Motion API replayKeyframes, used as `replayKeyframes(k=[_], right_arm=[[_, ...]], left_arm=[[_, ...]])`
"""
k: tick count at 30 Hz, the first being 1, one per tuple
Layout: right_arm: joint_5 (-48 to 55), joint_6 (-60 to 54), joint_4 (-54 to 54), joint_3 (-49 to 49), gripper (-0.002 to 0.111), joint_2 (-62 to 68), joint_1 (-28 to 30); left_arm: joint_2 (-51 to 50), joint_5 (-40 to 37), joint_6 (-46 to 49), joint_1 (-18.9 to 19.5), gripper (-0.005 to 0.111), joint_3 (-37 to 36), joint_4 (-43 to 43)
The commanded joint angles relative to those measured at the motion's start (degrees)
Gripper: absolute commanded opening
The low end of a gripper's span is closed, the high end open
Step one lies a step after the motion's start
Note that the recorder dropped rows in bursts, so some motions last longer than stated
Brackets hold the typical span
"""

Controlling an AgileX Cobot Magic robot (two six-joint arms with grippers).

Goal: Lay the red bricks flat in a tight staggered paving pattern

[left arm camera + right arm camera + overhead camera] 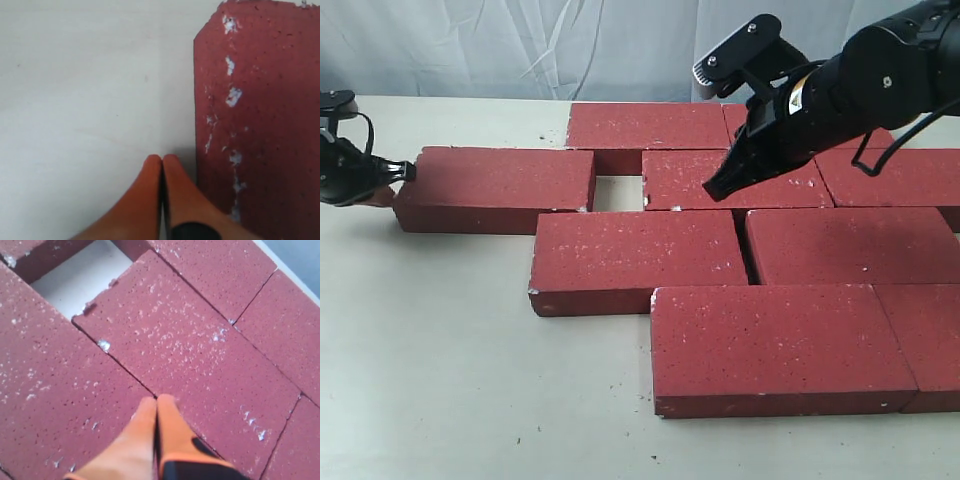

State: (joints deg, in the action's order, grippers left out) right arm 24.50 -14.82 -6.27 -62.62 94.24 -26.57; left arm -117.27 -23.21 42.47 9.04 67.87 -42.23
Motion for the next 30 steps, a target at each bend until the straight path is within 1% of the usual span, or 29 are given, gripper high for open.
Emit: replayKeyframes(k=[1, 5, 10, 30], right_arm=[[-2.2, -0.35, 0.47, 0.16, -0.001, -0.67, 0.31], [-2.31, -0.35, 0.47, 0.16, -0.001, -0.67, 0.31], [-2.31, -0.35, 0.47, 0.16, -0.001, -0.67, 0.31], [-2.43, -0.35, 0.47, 0.16, -0.001, -0.67, 0.31]], left_arm=[[-0.4, 0.76, 0.07, -1.8, 0.0, -0.01, -0.76], [-0.4, 1.55, 0.18, -4.76, 0.0, 0.19, -0.54], [-0.4, 2.57, 0.18, -7.41, 0.0, 0.19, 0.55], [-0.4, 3.82, 0.18, -12.0, 0.0, 0.19, 1.75]])
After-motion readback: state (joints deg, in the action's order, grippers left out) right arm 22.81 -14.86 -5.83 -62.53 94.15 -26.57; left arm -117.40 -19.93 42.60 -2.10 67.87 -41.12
